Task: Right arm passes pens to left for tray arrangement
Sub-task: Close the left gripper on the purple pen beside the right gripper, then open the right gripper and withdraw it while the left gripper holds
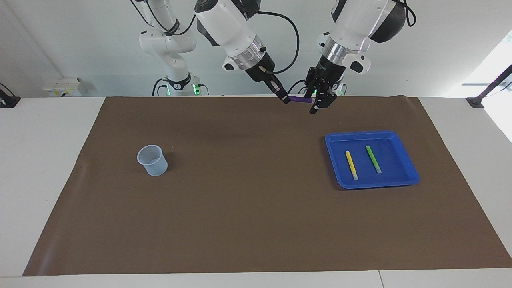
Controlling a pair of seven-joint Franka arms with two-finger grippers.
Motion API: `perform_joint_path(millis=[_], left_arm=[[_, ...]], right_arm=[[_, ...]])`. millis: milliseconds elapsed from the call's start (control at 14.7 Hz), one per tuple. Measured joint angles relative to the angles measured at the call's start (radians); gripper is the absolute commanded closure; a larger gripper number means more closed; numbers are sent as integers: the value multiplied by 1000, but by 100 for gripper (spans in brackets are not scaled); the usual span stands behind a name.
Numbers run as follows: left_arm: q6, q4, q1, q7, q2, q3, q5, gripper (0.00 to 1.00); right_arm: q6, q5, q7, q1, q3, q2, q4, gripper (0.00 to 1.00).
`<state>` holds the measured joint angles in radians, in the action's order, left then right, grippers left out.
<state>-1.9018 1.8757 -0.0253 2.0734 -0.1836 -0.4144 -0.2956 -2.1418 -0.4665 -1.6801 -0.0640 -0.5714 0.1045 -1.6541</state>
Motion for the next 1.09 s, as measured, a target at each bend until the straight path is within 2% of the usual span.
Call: perform_joint_path(millis=[136,204,340,884,952,1020,1088], left_arm=[[0,0,0,0,-3,0,0,54],[0,0,0,0,-4,0,0,64],[0,0,-1,0,-6,0,-1,100],[3,1,-7,-3,-11,0,-1,100],[3,1,-7,-3,-11,0,-1,100],[3,1,-7,-3,-11,0,-1,100],[2,1,-7,-2,-11,0,-2,100]], right_arm=[[0,0,0,0,0,0,0,100],[0,0,0,0,0,0,0,100],[-2,0,0,0,0,0,0,100],[-21,0,0,3,1,6,3,100],[-21,0,0,3,1,6,3,45],[-21,0,0,3,1,6,3,0],[-21,0,0,3,0,7,3,0]])
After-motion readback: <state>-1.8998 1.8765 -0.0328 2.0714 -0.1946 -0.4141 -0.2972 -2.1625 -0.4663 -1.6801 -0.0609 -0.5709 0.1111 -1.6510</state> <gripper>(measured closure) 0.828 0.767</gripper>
